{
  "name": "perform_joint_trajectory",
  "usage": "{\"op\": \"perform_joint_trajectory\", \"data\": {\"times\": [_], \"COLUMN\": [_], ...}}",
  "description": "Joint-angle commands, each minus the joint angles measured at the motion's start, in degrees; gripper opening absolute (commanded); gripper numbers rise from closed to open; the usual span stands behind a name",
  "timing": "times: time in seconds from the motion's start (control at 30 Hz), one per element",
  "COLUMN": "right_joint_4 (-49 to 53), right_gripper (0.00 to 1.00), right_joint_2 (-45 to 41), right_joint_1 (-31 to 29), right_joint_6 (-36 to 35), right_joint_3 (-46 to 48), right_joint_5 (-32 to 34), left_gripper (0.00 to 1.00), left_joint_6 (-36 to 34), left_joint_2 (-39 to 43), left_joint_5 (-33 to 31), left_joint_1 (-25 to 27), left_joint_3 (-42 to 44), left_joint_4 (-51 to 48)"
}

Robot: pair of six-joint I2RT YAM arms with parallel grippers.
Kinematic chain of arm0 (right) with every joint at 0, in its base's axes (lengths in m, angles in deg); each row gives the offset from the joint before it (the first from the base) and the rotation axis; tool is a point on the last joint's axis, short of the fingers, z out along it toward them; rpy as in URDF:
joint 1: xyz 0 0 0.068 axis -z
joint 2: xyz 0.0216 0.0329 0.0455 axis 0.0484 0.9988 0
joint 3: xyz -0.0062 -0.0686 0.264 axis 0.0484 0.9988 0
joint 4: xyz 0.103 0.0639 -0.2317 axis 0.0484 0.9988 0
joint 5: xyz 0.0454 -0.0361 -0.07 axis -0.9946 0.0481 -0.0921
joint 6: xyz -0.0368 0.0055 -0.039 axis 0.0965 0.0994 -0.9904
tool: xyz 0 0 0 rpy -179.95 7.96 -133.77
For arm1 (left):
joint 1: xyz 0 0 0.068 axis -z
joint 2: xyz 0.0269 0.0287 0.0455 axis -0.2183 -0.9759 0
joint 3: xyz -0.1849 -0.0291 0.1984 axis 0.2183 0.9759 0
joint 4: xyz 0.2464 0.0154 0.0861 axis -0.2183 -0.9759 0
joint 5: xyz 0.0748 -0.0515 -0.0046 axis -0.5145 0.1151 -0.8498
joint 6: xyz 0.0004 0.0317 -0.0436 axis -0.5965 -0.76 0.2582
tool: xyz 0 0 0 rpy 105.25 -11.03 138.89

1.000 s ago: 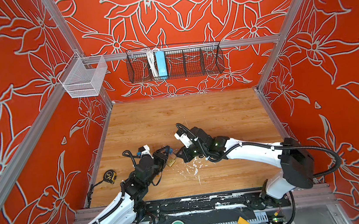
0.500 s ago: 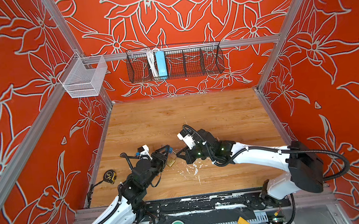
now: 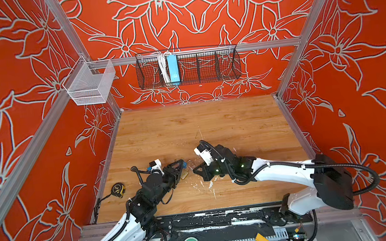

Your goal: Unlock with the key

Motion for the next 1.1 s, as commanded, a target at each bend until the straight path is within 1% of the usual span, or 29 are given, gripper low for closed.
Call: {"op": "perform_joint_trajectory", "data": {"times": [0.0,0.3,0.6,0.9,1.07], "right_joint_4": [0.6,0.1,0.0,-1.0,0.1], "right_gripper": [0.00,0.00,0.00,0.00,0.00], "right_joint_2": [-1.7,-0.7,0.7,1.8,1.7], "right_joint_1": [-0.5,-0.6,-0.6,-0.6,-0.5], "right_joint_6": [1.1,0.9,1.2,1.2,0.1], "right_joint_3": [-1.0,-2.3,-2.4,-3.2,-3.9], "right_joint_5": [1.2,0.6,0.1,-1.5,-0.8], "left_gripper": [0.00,0.00,0.00,0.00,0.00], "left_joint_6": [-0.1,-0.5,-0.2,-0.1,-0.1], "left_joint_2": [-0.7,-3.1,-1.0,-1.2,-1.2], "left_joint_5": [0.8,1.8,1.0,1.2,1.4], "left_joint_1": [0.2,0.1,0.2,0.2,0.2], "left_joint_3": [-1.6,-2.0,-1.4,-1.3,-1.2], "left_joint_4": [2.3,4.1,2.8,3.1,3.3]}}
